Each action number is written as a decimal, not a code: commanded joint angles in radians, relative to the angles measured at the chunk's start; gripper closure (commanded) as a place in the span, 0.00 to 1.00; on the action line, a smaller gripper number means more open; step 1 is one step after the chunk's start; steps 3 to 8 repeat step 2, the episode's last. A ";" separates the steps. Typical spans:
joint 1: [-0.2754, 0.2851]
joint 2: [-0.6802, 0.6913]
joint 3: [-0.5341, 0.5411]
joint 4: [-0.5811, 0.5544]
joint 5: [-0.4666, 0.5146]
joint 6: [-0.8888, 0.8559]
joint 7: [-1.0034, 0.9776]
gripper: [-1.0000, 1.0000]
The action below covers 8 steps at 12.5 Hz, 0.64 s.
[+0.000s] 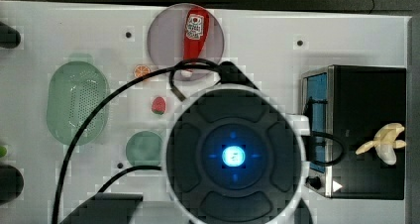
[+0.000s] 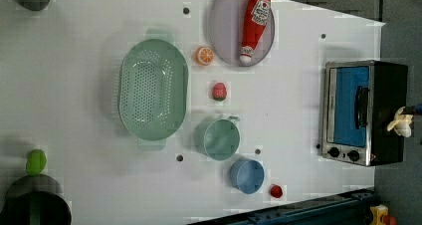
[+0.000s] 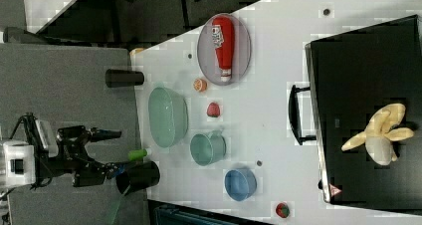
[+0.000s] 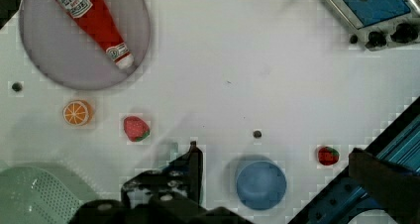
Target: Pick banana from table and place on oven.
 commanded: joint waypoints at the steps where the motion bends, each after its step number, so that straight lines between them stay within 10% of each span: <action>1: -0.013 -0.024 -0.019 0.004 -0.006 -0.015 0.052 0.00; 8: -0.013 -0.022 -0.019 0.003 -0.006 -0.014 0.052 0.00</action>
